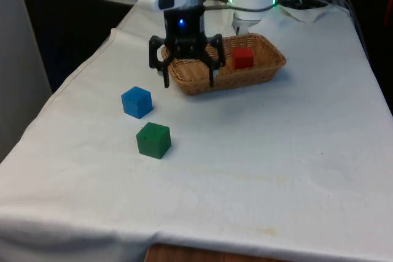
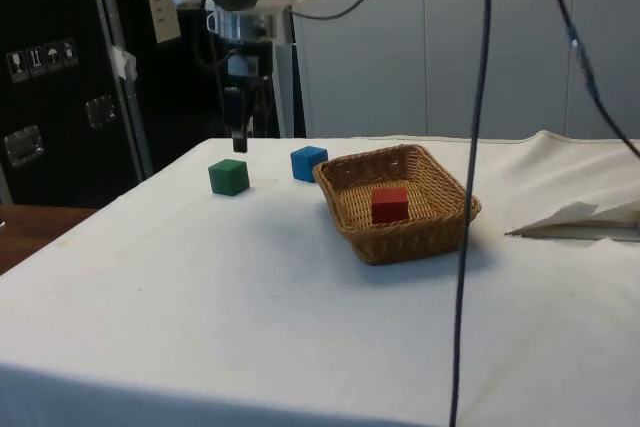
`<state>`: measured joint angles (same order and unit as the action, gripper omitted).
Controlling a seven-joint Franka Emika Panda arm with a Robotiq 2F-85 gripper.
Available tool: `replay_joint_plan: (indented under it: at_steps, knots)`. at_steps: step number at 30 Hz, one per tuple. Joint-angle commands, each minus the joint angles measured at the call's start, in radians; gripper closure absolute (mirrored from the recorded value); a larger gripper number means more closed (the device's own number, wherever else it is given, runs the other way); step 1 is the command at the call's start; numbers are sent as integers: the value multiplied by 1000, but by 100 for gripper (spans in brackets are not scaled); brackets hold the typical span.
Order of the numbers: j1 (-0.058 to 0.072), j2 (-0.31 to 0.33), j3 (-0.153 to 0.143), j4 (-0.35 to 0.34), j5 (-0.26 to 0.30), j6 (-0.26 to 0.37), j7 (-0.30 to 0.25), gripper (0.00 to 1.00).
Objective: Pick up exactly two blocks and place them into the basket.
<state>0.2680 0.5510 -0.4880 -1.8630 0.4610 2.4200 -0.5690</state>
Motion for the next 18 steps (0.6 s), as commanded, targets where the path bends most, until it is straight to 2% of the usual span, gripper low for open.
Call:
replay_joint_plan:
  at_steps: [1,7,8,9,17,18]
  knots:
    - [-13,16,8,15,19,1,-14,0]
    - [-22,93,-3,80,85,-3,-54,0]
    - [-9,89,-14,72,82,0,-49,0]
    - [-24,106,-5,92,95,-4,-60,0]
    - [-40,225,-41,220,172,-34,-107,0]
    - [-29,219,-45,205,172,-21,-103,0]
